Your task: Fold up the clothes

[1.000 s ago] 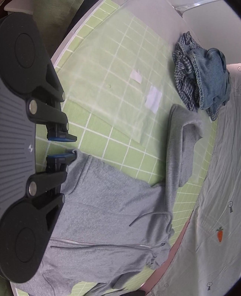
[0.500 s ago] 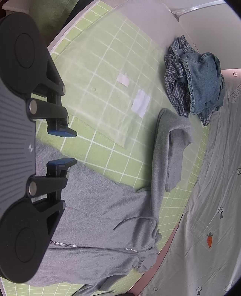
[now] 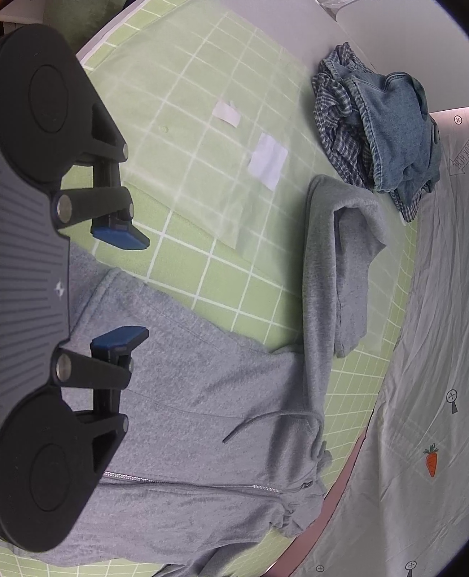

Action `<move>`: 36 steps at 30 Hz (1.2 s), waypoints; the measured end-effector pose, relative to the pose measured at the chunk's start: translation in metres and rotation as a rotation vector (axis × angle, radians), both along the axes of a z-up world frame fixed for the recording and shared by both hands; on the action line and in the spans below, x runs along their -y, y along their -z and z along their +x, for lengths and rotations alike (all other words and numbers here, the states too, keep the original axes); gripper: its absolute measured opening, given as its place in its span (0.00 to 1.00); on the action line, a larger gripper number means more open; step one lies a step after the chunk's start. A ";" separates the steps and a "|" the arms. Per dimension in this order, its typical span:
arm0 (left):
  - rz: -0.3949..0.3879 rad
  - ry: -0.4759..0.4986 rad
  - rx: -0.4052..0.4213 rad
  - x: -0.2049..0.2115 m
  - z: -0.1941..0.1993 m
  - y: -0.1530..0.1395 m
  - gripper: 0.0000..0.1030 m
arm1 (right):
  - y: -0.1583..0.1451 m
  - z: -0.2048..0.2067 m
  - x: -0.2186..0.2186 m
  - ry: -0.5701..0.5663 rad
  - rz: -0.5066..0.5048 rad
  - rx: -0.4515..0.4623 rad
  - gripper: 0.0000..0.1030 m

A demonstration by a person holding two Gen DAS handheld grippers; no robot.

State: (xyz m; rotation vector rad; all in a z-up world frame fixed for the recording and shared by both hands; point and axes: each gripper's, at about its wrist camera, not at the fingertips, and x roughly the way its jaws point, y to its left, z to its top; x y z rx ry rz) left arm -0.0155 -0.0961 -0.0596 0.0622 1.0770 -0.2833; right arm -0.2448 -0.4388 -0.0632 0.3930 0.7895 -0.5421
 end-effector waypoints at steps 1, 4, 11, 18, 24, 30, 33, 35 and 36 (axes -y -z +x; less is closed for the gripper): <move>0.000 -0.001 0.004 0.005 0.005 -0.002 0.48 | 0.001 0.003 0.004 0.001 0.001 -0.007 0.70; -0.002 -0.002 0.017 0.019 0.022 -0.009 0.49 | 0.006 0.012 0.014 0.004 0.004 -0.028 0.72; 0.003 0.040 0.080 0.055 0.096 -0.024 0.49 | 0.004 0.074 0.065 0.066 -0.019 -0.010 0.72; -0.013 0.025 0.070 0.094 0.178 -0.009 0.49 | 0.004 0.170 0.114 0.117 -0.049 0.018 0.68; -0.015 0.130 0.028 0.131 0.206 0.014 0.49 | 0.020 0.232 0.130 0.066 -0.015 -0.011 0.58; -0.020 0.222 -0.014 0.159 0.201 0.030 0.49 | 0.041 0.235 0.115 0.055 0.001 -0.082 0.55; -0.012 0.263 -0.028 0.168 0.189 0.036 0.49 | 0.047 0.228 0.109 0.051 -0.008 -0.108 0.55; 0.000 0.300 -0.031 0.173 0.182 0.039 0.49 | 0.048 0.222 0.105 0.041 -0.025 -0.122 0.55; 0.016 0.319 -0.023 0.176 0.178 0.040 0.49 | 0.049 0.219 0.105 0.040 -0.027 -0.123 0.55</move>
